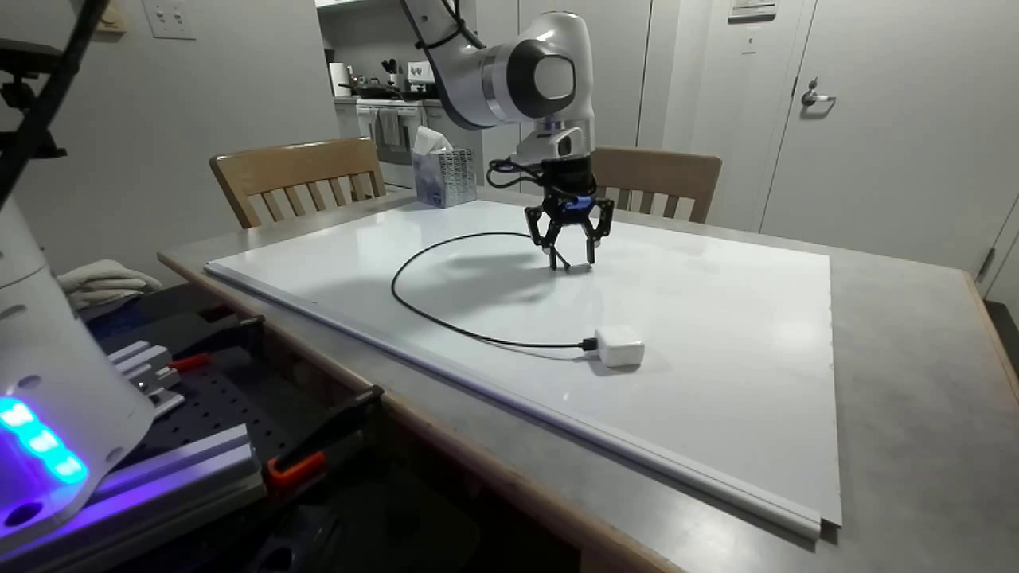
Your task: Unwind the phone charger
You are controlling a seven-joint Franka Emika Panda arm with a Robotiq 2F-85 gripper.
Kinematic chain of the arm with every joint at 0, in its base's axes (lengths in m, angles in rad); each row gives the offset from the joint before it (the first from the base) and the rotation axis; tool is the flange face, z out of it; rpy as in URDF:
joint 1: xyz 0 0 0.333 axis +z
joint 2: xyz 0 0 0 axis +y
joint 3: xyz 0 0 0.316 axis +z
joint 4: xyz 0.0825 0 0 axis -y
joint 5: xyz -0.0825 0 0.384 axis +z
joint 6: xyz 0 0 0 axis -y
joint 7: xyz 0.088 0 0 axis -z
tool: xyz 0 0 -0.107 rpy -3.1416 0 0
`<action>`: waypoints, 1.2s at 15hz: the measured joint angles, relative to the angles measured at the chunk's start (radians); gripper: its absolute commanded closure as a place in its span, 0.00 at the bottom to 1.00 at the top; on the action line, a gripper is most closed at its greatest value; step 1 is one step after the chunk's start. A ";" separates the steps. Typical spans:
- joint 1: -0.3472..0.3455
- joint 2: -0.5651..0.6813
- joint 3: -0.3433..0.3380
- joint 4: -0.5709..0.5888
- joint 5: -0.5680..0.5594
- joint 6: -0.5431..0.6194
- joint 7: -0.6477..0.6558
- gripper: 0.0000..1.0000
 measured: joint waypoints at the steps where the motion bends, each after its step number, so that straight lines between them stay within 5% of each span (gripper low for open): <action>1: 0.001 -0.002 0.000 0.000 0.001 0.000 0.001 0.73; 5: 0.004 -0.006 0.001 0.000 0.004 -0.001 0.006 0.99; 18: 0.003 0.007 -0.021 0.034 -0.013 0.014 -0.017 0.98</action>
